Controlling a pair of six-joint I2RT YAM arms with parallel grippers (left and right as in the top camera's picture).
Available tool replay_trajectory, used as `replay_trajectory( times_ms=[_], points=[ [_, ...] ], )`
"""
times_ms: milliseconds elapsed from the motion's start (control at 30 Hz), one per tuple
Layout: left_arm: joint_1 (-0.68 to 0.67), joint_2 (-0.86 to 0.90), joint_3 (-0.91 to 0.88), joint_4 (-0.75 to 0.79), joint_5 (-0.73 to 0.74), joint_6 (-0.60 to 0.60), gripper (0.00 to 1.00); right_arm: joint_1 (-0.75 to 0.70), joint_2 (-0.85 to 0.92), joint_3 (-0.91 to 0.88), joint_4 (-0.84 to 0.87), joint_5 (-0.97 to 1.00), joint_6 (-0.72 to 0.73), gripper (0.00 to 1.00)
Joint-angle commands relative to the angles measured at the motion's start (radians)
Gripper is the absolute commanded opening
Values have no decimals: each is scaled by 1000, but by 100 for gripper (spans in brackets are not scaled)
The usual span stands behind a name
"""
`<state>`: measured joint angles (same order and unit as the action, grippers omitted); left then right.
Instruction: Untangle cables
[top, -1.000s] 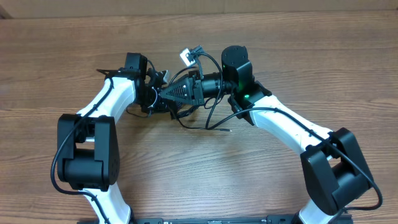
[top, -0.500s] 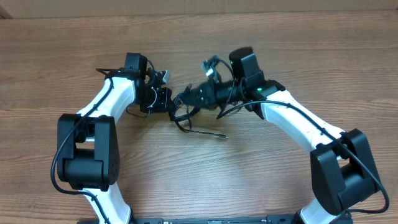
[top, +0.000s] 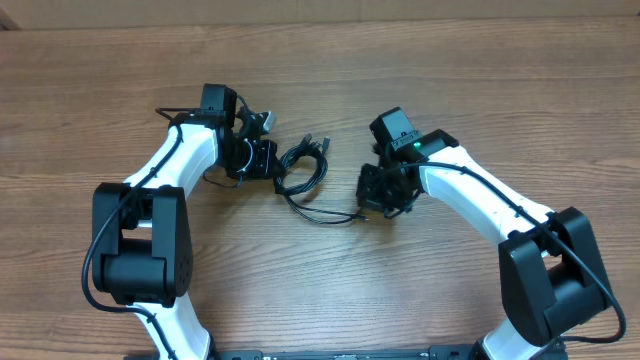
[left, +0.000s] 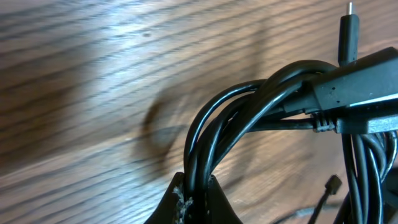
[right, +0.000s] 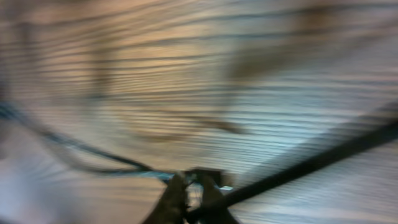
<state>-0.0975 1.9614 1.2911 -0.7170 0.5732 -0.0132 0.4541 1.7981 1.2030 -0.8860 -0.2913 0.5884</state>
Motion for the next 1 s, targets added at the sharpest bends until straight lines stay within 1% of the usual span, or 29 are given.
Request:
replay_trajectory(
  times_ms=[0, 67, 100, 233, 300, 367, 500, 567, 600, 667, 767, 867, 967],
  points=[
    [18, -13, 13, -5, 155, 41, 4, 0, -27, -12, -22, 158, 13, 25],
    [35, -13, 13, -20, 206, 42, 4, -6, -27, -12, -24, 161, 13, 52],
    [45, -13, 13, -32, 241, 42, 4, -13, -27, -12, -23, 161, 13, 57],
    [76, -13, 13, -62, 344, 45, 4, -45, -27, -11, -13, 143, 13, 58],
    [87, -13, 13, -69, 388, 45, 4, -76, -27, -10, -8, 75, 2, 53],
    [95, -13, 13, -73, 443, 45, 4, -119, -27, -10, 0, -72, -68, 48],
    [99, -13, 13, -72, 564, 48, 4, -230, -27, -10, -7, -360, -162, 42],
    [100, -13, 13, -72, 638, 73, 4, -281, -27, -10, -6, -414, -169, 42],
    [100, -13, 13, -72, 676, 90, 4, -316, -27, -10, -2, -421, -168, 43],
    [100, -13, 13, -71, 730, 119, 4, -376, -27, -10, 19, -413, -168, 53],
    [100, -13, 13, -72, 739, 158, 4, -472, -27, -10, 76, -404, -167, 59],
    [99, -13, 13, -76, 740, 208, 4, -547, -27, -10, 125, -379, -166, 61],
    [92, -13, 13, -86, 737, 291, 4, -611, -27, -10, 142, -329, -99, 62]
  ],
)
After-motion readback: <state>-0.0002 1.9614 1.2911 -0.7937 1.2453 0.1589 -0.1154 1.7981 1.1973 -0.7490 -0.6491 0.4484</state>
